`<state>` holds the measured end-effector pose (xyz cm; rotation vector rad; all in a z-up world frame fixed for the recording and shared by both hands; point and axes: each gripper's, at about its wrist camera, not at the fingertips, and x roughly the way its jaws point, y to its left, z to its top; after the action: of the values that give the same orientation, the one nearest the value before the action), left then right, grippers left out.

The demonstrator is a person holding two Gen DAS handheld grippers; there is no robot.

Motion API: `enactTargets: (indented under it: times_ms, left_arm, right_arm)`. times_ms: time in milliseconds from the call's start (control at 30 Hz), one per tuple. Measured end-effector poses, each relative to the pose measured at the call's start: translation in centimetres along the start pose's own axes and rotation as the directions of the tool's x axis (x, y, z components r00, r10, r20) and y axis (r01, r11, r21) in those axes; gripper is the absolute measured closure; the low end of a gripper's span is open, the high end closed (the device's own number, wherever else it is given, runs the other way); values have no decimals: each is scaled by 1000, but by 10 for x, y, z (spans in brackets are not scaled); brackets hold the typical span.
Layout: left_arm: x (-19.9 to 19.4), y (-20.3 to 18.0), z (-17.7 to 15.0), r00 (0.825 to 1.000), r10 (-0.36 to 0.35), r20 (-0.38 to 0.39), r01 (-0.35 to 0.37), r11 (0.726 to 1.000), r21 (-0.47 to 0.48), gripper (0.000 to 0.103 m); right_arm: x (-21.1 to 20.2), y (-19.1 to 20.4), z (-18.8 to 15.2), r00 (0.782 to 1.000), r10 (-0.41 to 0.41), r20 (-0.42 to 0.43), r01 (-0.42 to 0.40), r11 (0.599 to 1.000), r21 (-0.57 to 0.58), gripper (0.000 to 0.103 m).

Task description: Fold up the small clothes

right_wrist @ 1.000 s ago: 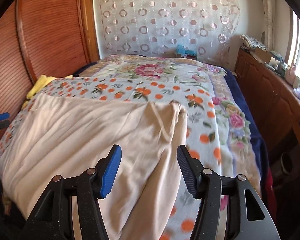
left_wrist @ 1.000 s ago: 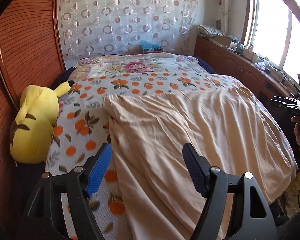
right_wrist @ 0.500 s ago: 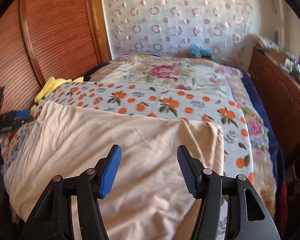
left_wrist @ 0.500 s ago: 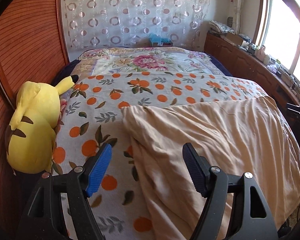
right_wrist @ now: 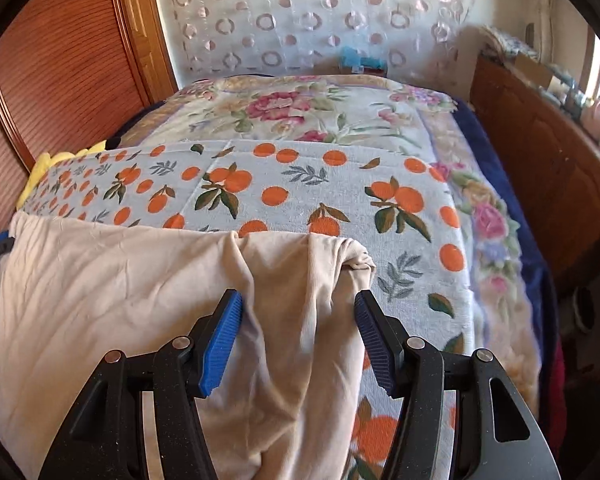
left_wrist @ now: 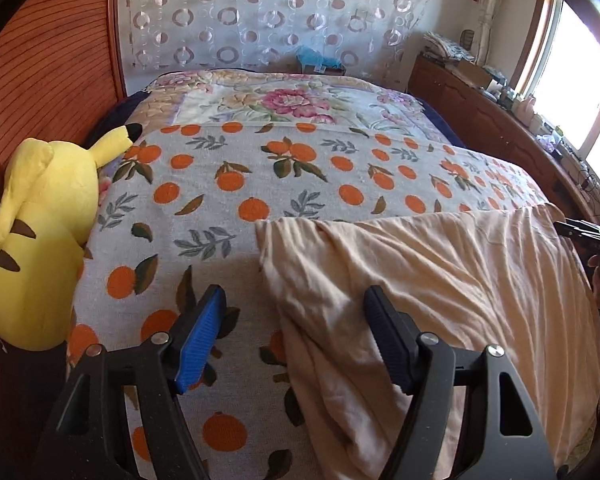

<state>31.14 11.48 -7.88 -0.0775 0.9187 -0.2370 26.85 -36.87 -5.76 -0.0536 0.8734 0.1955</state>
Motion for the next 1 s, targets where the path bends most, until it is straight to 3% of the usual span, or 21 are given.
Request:
enactTargets:
  times_ms: [167,267,333,400,433,500,600,767,900,1000]
  left_arm:
    - [3,-8,4,1000,-12,1,12,1000,26,37]
    - [4,-12,6,999,-33,-7,33,999,35,57]
    - [4,-15,6,999,-32,-13,32,999,38,80]
    - [3,-17,6,998,-59,-19,60,997,44,89]
    - [-1,-20,7,998,-68,-11,68,996,49,91]
    - [-18,-26,9,995,-98,22,97,994,56,92]
    - [-69,-33,25,980,-143,138,136,989,64,93]
    - [-136,-44,58,942,-185,281,165,982,95,93]
    - [-153,-42,85,925,-125,359,100,991,88,93]
    - [-130,-29,105,930,-66,360,51,997,53,93]
  right_arm:
    - [13,-5,8,1000,-22,8,22,1000,-4,42]
    - [13,-4,8,1000,-18,23,18,1000,0,42]
    - [14,-2,4,999,-24,33,25,1000,-9,43]
    - [12,0,0,999,-7,44,8,1000,-14,60]
    - [10,1,-1,999,7,44,-6,1000,-19,93]
    - [0,1,-5,998,59,37,-58,998,-16,95]
    - [-43,11,-2,987,66,146,-58,996,-63,95]
    - [-129,17,34,945,63,321,-34,995,-97,95]
    - [-164,15,62,912,4,411,43,994,-105,95]
    - [-147,9,75,916,-54,397,96,992,-86,95]
